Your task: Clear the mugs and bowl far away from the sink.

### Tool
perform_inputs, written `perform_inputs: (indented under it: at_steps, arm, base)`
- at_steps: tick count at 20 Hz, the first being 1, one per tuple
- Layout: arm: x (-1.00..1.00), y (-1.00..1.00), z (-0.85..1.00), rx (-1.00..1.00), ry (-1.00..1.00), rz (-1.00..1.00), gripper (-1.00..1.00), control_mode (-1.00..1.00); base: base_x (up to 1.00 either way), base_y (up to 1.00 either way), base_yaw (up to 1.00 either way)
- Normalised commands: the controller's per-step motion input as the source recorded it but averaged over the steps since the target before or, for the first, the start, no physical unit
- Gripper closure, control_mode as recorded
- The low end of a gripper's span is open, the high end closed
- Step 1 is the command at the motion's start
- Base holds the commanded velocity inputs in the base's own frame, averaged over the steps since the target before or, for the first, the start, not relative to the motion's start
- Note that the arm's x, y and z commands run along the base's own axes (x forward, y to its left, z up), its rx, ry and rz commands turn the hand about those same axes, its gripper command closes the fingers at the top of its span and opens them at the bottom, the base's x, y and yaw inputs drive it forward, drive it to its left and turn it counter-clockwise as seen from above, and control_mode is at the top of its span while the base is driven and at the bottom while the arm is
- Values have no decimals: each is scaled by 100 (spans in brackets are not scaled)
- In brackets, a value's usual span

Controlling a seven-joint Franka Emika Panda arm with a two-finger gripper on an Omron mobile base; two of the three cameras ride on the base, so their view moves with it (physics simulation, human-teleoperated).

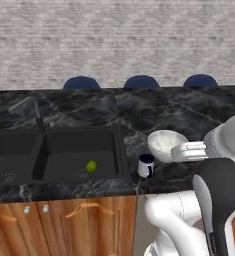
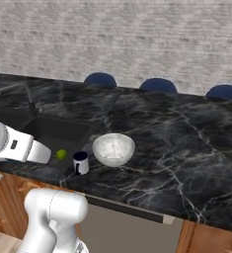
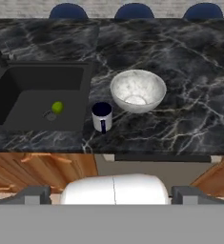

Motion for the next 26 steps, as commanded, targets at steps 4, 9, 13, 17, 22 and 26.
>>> perform_inputs:
  at_steps: [4, 9, 13, 17, 22, 26]
  arm:
    - [0, 0, 0, 0, 0, 0, -100, 100]
    - [0, 0, 0, 0, 0, 0, -100, 100]
    - [0, 0, 0, 0, 0, 0, -100, 100]
    - [0, 0, 0, 0, 0, 0, -100, 100]
    - [0, 0, 0, 0, 0, 0, -100, 100]
    - [0, 0, 0, 0, 0, 0, -100, 100]
  base:
    - [49, -16, 12]
    - [18, -19, 11]
    - [-32, -2, 21]
    - [-2, -3, 21]
    - [14, -3, 18]
    - [31, -21, 17]
